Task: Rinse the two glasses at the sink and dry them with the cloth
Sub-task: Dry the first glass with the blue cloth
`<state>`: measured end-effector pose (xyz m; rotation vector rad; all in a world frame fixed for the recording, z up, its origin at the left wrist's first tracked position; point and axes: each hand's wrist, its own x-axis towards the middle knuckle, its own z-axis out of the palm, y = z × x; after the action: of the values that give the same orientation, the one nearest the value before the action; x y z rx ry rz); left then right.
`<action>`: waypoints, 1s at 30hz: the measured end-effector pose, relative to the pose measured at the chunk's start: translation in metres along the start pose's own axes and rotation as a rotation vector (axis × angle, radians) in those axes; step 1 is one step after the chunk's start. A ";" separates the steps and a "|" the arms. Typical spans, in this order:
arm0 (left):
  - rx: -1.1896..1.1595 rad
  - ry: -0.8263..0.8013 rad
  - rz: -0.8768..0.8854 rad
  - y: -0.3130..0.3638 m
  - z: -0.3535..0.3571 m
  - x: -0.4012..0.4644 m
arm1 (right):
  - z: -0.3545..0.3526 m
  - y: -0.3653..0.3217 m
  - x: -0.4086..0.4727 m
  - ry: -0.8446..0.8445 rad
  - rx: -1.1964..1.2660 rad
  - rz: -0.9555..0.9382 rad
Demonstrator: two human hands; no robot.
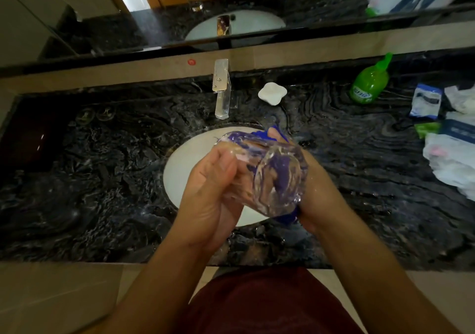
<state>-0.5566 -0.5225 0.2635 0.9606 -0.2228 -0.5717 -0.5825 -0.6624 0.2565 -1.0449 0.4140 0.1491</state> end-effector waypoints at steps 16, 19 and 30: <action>0.749 -0.249 0.219 0.035 0.001 -0.009 | -0.015 -0.027 -0.008 -0.183 -0.053 -0.081; 1.061 -0.331 0.386 0.039 0.001 -0.008 | -0.019 -0.016 -0.009 -0.135 -0.003 0.043; 1.096 -0.293 0.188 0.028 -0.002 -0.004 | -0.036 -0.035 -0.011 -0.092 -0.395 -0.303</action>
<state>-0.5491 -0.5067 0.2859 1.8806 -0.9409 -0.3916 -0.5906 -0.7099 0.2734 -1.4701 0.1395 0.0055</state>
